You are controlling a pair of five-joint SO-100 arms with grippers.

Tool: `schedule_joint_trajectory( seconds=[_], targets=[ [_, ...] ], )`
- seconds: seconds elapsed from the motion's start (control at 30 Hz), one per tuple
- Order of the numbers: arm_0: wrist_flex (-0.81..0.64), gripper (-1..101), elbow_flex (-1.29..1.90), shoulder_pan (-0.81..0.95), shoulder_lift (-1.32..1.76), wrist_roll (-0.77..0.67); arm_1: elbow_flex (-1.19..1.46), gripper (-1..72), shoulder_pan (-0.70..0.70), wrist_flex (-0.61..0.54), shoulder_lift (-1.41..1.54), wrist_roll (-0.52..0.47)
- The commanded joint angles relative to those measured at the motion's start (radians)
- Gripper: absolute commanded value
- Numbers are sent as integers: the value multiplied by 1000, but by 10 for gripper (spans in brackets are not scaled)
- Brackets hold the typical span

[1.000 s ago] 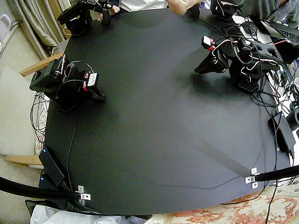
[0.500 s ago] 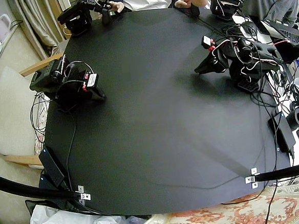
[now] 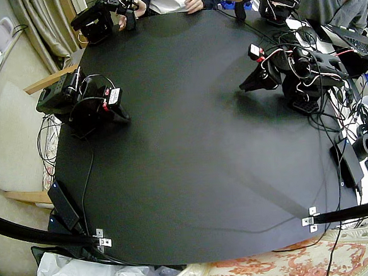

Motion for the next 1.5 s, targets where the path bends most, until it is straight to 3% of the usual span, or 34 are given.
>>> schedule_joint_trajectory(
  seconds=[0.0, 0.33, 0.37, 0.43, 0.67, 0.7, 0.77, 0.83, 0.87, 0.9, 0.93, 1.0, 1.17, 1.2, 1.3, 1.4, 1.47],
  targets=[
    [-14, 0, 14, 17, 18, 8, -25, -3, -23, 3, 6, -15],
    [-14, 0, 14, 17, 18, 8, -25, -3, -12, 3, 6, 2],
    [-14, 0, 14, 17, 18, 8, -25, -3, 61, 3, 6, 83],
    [-14, 0, 14, 17, 18, 8, -25, -3, 104, 3, 6, 138],
    [-14, 0, 14, 17, 18, 8, -25, -3, 118, 3, 6, 153],
    [-14, 0, 14, 17, 18, 8, -25, -3, 156, 5, 6, 201],
    [-14, 0, 14, 17, 18, 8, -25, -3, 308, 48, 6, 408],
    [-14, 0, 14, 17, 18, 8, -25, -3, 500, 169, 14, 707],
    [-14, 0, 14, 17, 18, 8, -25, -2, 715, 477, 86, 1066],
    [-15, 0, 14, 17, 18, 8, -25, 0, 897, 565, 72, 1239],
    [-14, 0, 14, 17, 18, 9, -25, 9, 1103, 572, 83, 1226],
    [-12, 0, 14, 18, 18, 9, -25, 17, 1376, 569, 84, 1197],
    [-12, 0, 14, 18, 18, 11, -25, 18, 1408, 568, 84, 1184],
    [-12, 0, 14, 18, 18, 11, -25, 20, 1485, 569, 84, 1169],
    [-12, 0, 14, 18, 18, 11, -58, 20, 1371, 443, 84, 946],
    [-12, 0, 14, 18, 18, 11, -84, 18, 1367, 295, 84, 601],
    [-12, 0, 14, 18, 18, 11, -84, 18, 1365, 258, 84, 514]
  ],
)
